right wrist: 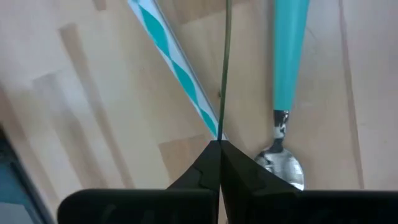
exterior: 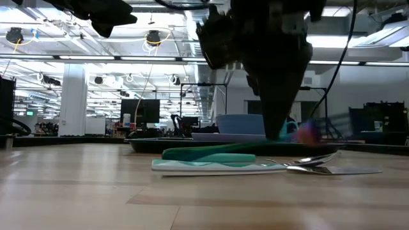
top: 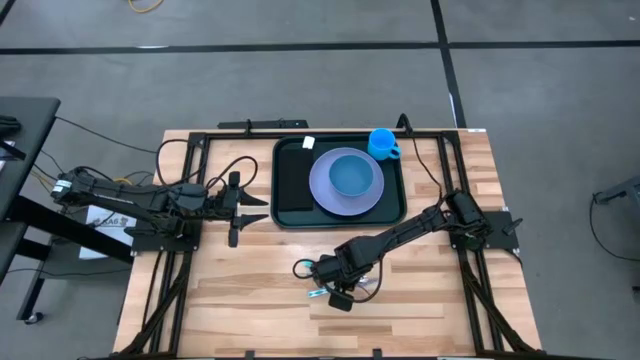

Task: Set up tray
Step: Put the blue fork on the black napkin on the black tray

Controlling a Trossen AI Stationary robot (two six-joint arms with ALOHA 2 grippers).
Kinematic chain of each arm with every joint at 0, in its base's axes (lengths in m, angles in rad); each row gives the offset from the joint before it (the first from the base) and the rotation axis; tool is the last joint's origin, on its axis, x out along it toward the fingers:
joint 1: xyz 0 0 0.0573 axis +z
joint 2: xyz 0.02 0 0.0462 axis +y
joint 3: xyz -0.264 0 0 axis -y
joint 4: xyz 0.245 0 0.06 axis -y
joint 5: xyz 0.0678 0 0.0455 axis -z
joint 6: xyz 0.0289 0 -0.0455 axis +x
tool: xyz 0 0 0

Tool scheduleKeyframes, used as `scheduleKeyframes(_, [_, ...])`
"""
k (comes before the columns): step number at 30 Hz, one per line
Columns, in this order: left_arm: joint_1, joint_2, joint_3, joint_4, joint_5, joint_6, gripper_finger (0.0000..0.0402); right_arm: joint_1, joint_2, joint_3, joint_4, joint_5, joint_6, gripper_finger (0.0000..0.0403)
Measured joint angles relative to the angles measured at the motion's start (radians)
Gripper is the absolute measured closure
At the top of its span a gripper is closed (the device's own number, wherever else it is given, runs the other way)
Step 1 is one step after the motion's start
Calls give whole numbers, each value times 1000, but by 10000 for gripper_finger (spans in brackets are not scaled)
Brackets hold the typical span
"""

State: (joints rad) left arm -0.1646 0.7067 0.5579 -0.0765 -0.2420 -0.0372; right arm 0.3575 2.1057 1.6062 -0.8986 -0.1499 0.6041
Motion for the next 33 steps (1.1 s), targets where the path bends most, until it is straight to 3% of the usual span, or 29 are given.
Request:
scheduleKeyframes(9, [0,0,0,0,0,0,267,0,-2,85,-120,23,-11,402])
scheduleKeyframes(33, [0,0,0,0,0,0,267,-6,-3,109,-138,50,-39,403])
